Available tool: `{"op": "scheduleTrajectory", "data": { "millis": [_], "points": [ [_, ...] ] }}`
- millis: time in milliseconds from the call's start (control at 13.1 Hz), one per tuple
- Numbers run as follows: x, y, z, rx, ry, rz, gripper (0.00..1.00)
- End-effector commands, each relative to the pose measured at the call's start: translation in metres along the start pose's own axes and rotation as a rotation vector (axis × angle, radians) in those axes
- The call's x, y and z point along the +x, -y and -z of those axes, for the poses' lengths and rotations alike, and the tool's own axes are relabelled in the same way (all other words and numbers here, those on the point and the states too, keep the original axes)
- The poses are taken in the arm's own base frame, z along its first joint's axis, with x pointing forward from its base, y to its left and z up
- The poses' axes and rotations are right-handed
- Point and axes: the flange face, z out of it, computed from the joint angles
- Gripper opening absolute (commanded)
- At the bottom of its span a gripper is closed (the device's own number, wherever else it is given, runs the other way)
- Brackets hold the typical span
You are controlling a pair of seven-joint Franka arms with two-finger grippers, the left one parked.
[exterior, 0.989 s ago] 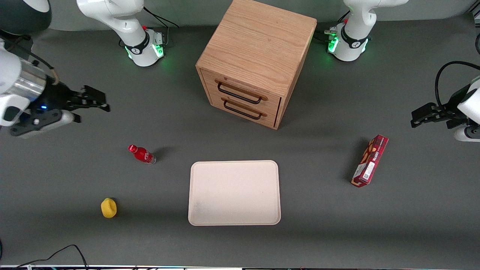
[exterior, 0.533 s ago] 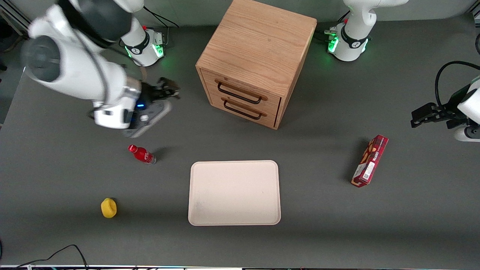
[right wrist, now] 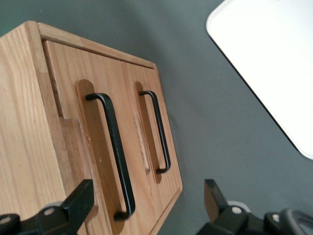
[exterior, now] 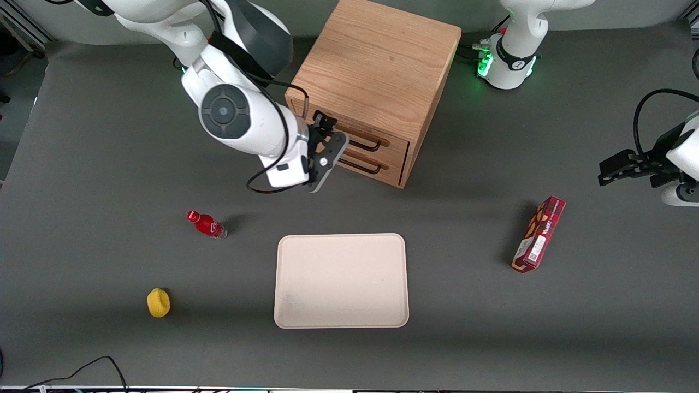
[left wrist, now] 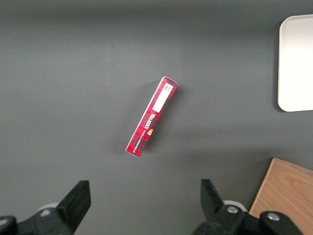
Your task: Open upper drawer
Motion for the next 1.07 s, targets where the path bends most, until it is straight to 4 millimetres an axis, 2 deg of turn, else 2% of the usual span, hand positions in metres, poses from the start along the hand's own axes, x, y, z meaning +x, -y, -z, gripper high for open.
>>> {"op": "scheduleTrajectory", "data": {
  "millis": [0, 76, 228, 989],
  "points": [
    [0.014, 0.0, -0.013, -0.03, -0.014, 0.086, 1.0],
    [0.015, 0.001, -0.03, -0.051, -0.006, 0.111, 1.0],
    [0.017, 0.004, -0.049, -0.06, -0.005, 0.122, 1.0],
    [0.011, 0.019, -0.09, -0.072, 0.048, 0.154, 1.0]
  ]
}}
